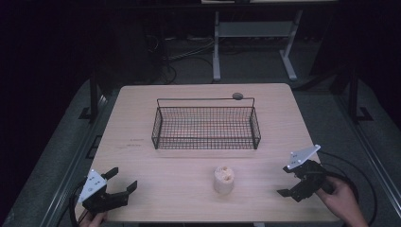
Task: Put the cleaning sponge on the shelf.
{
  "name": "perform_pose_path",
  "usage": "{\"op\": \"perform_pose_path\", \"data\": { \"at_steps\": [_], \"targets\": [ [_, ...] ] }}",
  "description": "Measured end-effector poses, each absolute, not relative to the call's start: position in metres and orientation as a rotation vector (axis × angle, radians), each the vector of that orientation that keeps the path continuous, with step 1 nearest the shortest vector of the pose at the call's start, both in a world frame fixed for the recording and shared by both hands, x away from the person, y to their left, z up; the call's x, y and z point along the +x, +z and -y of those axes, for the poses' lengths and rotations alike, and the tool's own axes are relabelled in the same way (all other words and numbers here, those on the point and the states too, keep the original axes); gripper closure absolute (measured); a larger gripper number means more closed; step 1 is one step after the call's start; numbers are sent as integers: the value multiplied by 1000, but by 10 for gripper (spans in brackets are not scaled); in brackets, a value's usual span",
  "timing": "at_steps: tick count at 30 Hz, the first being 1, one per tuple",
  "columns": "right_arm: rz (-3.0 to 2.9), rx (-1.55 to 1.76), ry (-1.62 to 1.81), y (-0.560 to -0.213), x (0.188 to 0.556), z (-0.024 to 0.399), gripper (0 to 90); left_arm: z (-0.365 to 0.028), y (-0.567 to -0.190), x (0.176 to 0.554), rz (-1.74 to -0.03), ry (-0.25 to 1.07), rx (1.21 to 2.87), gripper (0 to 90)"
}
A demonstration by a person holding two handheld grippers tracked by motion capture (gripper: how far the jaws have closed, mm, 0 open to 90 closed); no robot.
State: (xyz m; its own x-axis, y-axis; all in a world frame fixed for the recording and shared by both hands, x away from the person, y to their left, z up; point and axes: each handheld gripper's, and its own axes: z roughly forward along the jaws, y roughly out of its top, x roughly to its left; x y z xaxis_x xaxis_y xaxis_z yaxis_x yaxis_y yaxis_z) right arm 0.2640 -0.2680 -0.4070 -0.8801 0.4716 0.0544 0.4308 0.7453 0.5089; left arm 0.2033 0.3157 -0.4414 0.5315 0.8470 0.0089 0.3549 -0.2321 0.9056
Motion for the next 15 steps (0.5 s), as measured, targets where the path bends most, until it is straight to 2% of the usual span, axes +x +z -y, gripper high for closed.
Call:
{"op": "perform_pose_path", "data": {
  "at_steps": [15],
  "targets": [
    [-2875,675,798,-399,266,250,151,-316,-441,202,-986,643,1818,138]
  ]
}}
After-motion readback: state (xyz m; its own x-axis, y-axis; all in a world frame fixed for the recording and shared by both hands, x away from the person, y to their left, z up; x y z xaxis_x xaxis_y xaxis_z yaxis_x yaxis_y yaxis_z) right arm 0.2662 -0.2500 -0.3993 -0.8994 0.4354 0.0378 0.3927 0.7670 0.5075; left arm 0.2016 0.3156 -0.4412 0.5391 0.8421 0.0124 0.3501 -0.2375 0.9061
